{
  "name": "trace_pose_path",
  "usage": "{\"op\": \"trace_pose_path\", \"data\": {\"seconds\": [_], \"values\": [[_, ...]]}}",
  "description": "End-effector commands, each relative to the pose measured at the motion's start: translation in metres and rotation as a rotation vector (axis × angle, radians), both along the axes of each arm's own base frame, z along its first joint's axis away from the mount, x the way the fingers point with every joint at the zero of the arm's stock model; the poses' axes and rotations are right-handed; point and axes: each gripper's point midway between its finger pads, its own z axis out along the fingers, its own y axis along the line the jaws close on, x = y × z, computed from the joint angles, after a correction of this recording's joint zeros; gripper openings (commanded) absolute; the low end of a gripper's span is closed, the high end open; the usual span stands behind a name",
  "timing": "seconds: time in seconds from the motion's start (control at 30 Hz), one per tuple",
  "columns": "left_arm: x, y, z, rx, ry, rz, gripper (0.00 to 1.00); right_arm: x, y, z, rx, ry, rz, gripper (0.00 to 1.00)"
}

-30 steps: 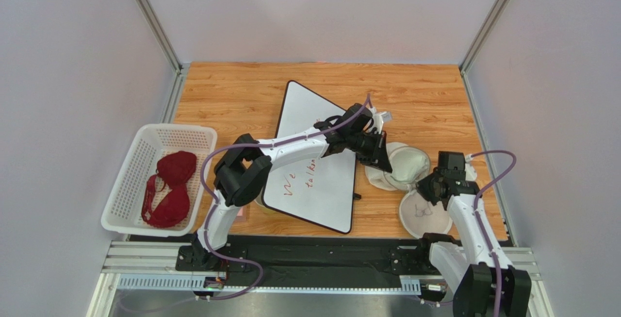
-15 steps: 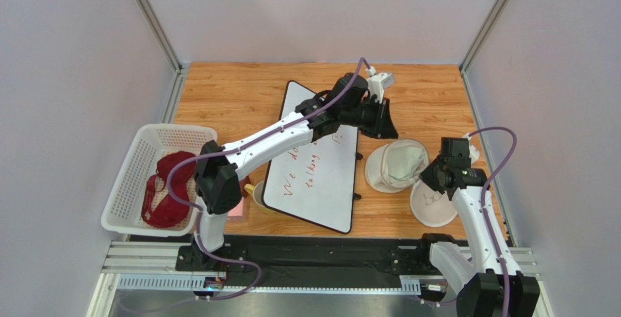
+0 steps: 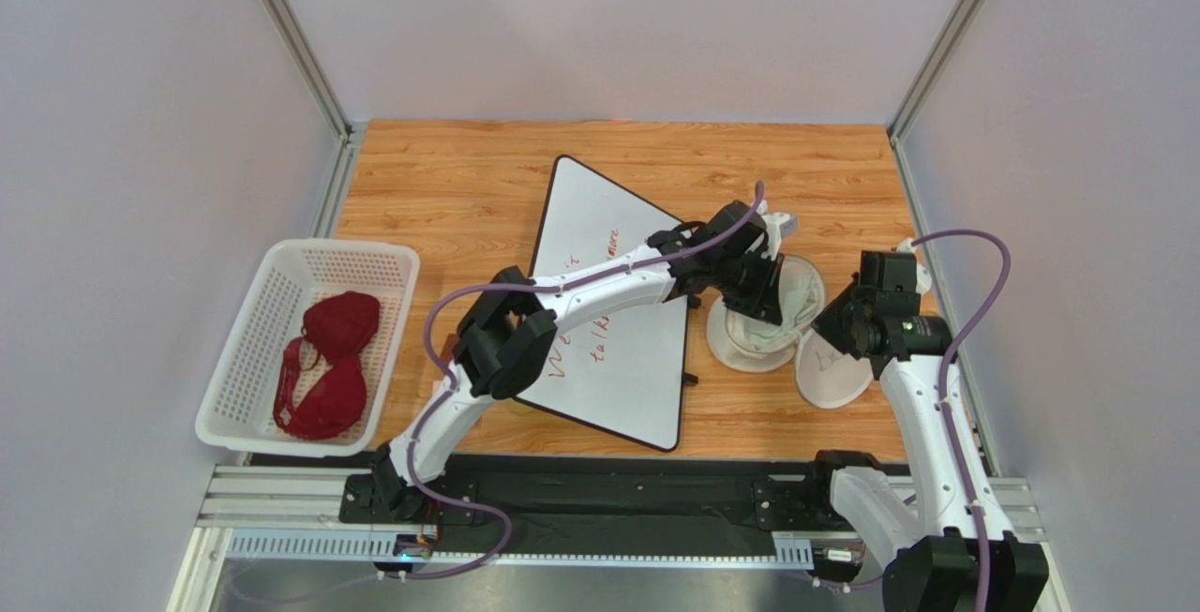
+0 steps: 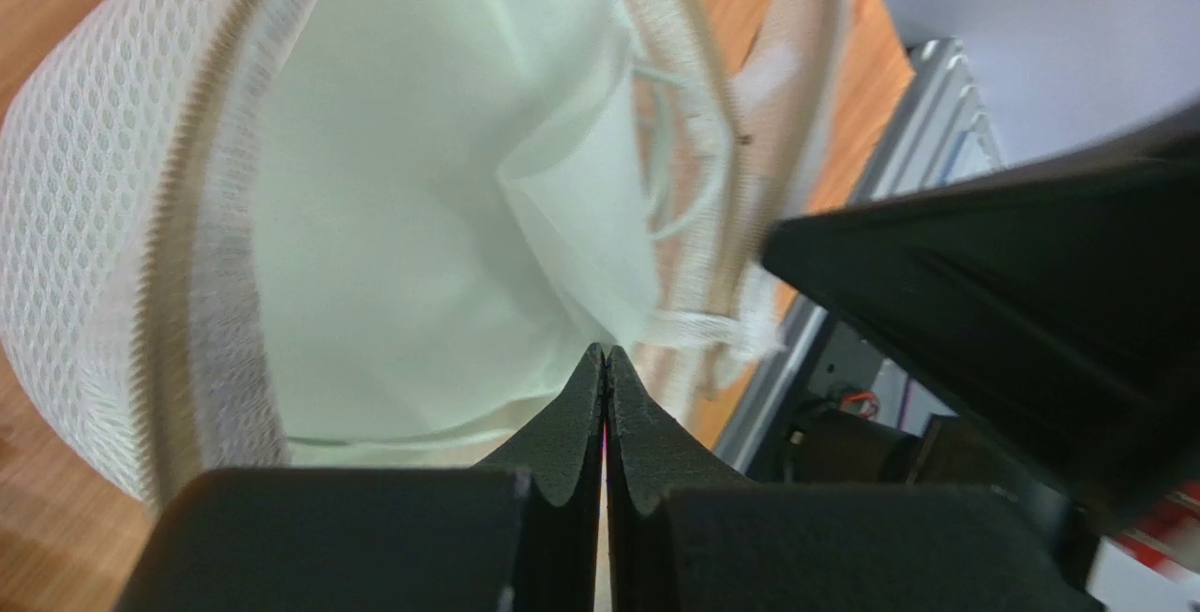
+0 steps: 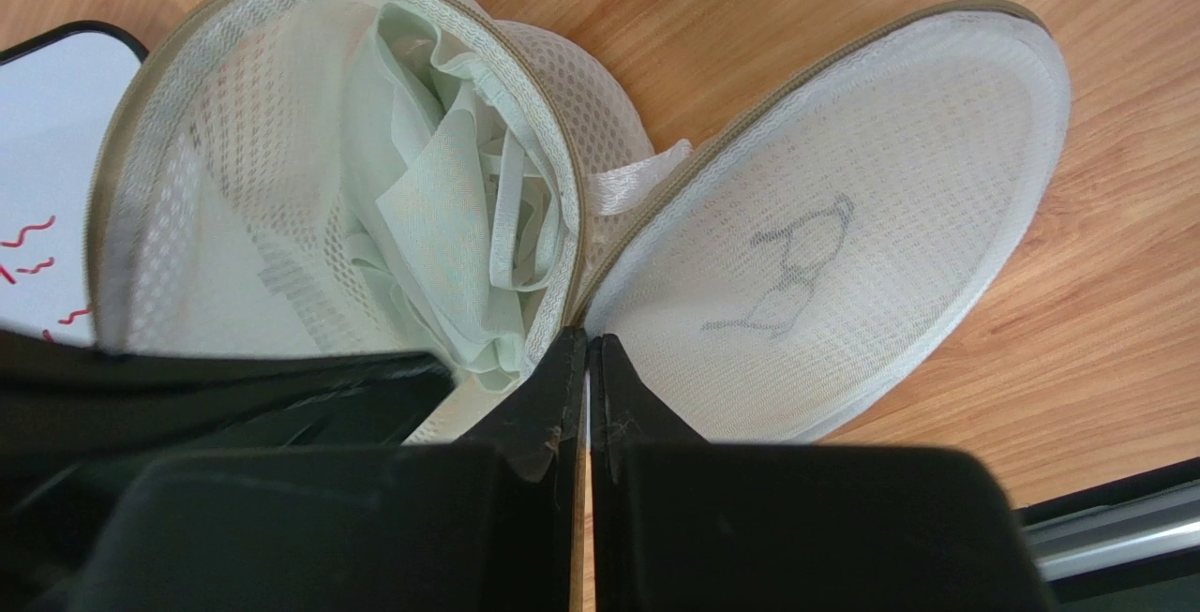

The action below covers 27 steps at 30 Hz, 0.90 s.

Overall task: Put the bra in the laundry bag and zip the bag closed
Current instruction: Place the bra in the laundry bag.

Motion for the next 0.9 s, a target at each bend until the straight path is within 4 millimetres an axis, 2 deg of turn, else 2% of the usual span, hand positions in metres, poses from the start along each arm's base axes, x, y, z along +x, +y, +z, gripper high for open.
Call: {"op": "trace_pose_path", "data": {"seconds": [0.0,0.1,0.13,0.23,0.3,0.33,0.47,0.57,0.6,0.67,0.7,0.73,0.8,0.87], "values": [[0.01,-0.016,-0.004,-0.024,-0.029,0.011,0.0,0.01,0.007,0.028,0.02,-0.065,0.033,0.0],[0.011,-0.02,-0.032,-0.012,-0.016,0.023,0.0,0.01,0.011,0.036,0.025,-0.07,0.045,0.0],[0.013,-0.024,-0.041,-0.017,-0.019,0.024,0.0,0.012,0.012,0.045,0.023,-0.086,0.054,0.0],[0.02,-0.023,-0.06,0.022,-0.028,0.052,0.0,0.01,0.015,0.055,0.021,-0.078,0.066,0.0],[0.029,-0.019,-0.066,0.056,-0.048,0.098,0.0,0.005,0.016,0.058,0.013,-0.061,0.071,0.0],[0.03,-0.016,-0.071,0.074,-0.047,0.111,0.0,0.007,0.016,0.066,0.011,-0.076,0.071,0.0],[0.041,-0.003,-0.074,0.14,-0.079,0.161,0.0,-0.001,0.017,0.081,-0.03,-0.071,0.104,0.0],[0.043,0.004,-0.056,0.129,-0.102,0.15,0.0,-0.003,0.012,0.082,-0.067,-0.071,0.115,0.0],[0.042,0.007,-0.038,0.119,-0.121,0.146,0.0,-0.004,0.011,0.08,-0.078,-0.065,0.12,0.0],[0.04,0.011,-0.019,0.102,-0.15,0.12,0.02,-0.002,0.011,0.075,-0.088,-0.059,0.133,0.0],[0.037,0.012,0.003,0.072,-0.167,0.11,0.04,-0.002,0.011,0.074,-0.095,-0.055,0.144,0.0],[0.035,0.013,0.01,0.061,-0.166,0.102,0.1,-0.001,0.011,0.073,-0.095,-0.053,0.149,0.0],[0.03,0.014,0.032,0.018,-0.157,0.089,0.15,0.002,0.014,0.073,-0.085,-0.054,0.169,0.0],[0.027,0.013,0.039,-0.001,-0.149,0.077,0.22,0.003,0.016,0.075,-0.083,-0.063,0.185,0.0]]}}
